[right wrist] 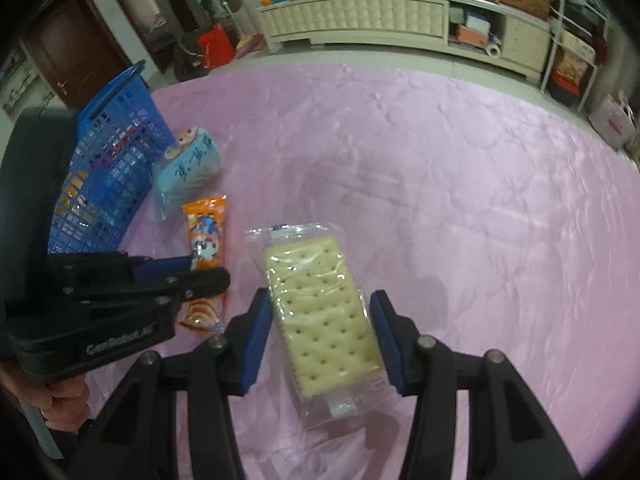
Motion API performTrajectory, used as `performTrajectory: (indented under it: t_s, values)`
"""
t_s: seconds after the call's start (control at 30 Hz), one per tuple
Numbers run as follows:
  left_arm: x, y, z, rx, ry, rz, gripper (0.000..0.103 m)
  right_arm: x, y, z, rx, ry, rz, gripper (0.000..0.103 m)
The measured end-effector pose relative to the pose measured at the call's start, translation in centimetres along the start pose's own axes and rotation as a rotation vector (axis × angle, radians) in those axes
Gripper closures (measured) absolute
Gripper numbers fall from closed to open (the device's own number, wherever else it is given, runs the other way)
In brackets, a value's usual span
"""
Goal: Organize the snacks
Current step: 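Grasp the clear cracker pack with the right tool while the left tool grasps the orange stick snack, then carry both snacks over the blue basket and open both tools to drop them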
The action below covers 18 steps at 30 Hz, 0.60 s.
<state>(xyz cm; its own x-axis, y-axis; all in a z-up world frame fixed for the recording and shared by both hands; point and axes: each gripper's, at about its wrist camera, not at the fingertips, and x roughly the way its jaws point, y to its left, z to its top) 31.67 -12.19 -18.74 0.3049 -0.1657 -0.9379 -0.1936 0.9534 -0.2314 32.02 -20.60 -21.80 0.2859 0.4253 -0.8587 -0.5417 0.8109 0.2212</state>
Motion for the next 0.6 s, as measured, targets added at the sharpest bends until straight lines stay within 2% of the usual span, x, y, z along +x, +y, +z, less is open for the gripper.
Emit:
performTrajectory:
  t_s: [0.2,0.33,0.6]
  values:
    - [-1.4,0.1,-2.4,0.064,0.021,-0.055,0.083,-2.2,0.6,-1.0,0.036,-0.011,-0.018,0.048]
    - [-3.5,0.3,-3.7,0.111,-0.011,-0.077,0.083,-4.2,1.9,-1.2,0.032,-0.028,-0.038,0.048]
    - [-9.2,1.8,-4.3,0.160,-0.093,-0.152,0.083,-8.7,5.9,-1.0,-0.023,-0.074,-0.089,0.048]
